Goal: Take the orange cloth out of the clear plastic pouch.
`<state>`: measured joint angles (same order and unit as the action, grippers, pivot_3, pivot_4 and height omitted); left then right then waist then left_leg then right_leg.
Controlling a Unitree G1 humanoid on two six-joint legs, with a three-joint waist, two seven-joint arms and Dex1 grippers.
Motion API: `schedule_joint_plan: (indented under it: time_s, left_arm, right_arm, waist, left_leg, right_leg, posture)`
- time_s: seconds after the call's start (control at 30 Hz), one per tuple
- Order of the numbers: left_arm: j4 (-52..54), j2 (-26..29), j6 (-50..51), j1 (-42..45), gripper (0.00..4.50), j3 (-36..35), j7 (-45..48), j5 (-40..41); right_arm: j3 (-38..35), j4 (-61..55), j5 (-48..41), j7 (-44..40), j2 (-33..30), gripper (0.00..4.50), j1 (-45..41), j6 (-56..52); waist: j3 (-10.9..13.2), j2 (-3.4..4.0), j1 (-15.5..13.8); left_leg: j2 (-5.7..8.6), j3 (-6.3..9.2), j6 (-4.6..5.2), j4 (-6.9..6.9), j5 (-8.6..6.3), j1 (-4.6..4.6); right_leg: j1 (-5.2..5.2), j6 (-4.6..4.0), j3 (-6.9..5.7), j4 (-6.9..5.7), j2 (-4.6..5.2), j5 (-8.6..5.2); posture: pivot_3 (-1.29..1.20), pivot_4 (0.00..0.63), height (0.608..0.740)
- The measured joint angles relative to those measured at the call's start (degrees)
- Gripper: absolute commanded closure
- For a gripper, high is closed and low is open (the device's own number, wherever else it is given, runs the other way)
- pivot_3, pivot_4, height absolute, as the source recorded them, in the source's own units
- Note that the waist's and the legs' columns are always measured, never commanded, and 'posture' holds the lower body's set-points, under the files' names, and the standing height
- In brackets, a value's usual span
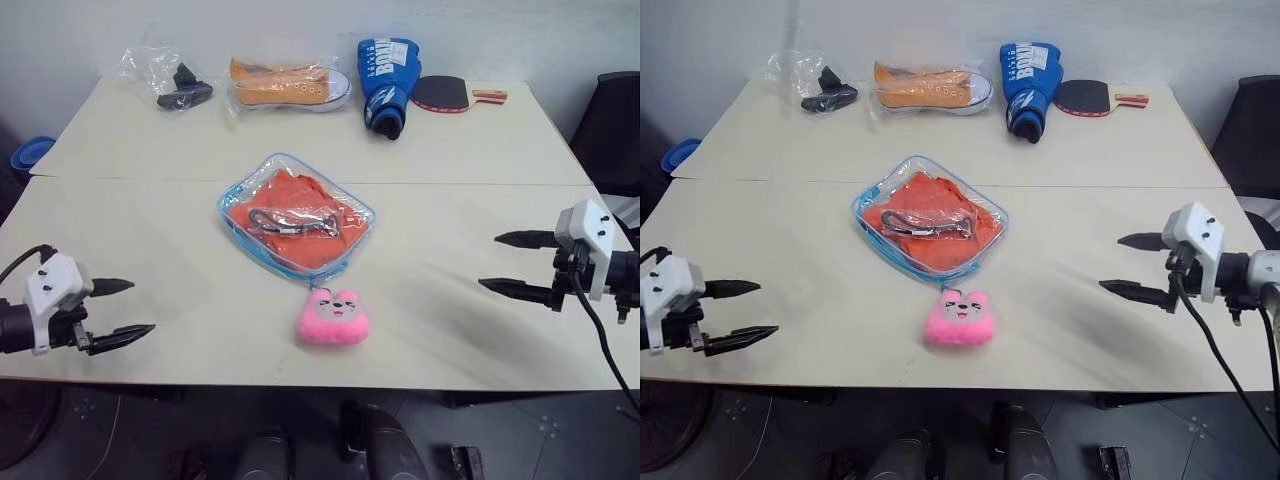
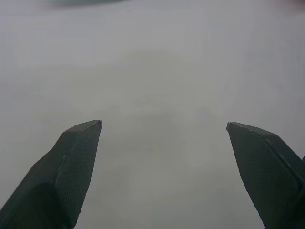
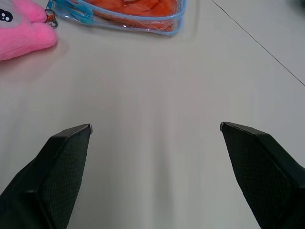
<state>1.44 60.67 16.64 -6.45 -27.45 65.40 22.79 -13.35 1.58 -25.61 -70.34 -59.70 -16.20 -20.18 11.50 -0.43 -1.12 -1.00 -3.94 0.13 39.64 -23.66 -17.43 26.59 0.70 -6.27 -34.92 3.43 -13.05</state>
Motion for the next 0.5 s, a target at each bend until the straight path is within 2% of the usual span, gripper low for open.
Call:
schedule_joint_plan:
  time_s: [0.5]
  left_arm:
    - [0.0, -2.3, -0.2, 1.9, 0.04, 1.3, -1.7, -0.2]
  right_arm:
    - [0.7, -1.1, 1.7, 2.7, 0.2, 0.0, -0.1, 0.1]
  waist:
    - [0.0, 0.0, 0.2]
  left_leg:
    - [0.0, -0.02, -0.02, 0.0, 0.01, 0.01]
  right_leg:
    - [0.0, 0.0, 0.01, -0.04, 0.0, 0.0]
  posture:
    - [0.0, 0.15, 0.74]
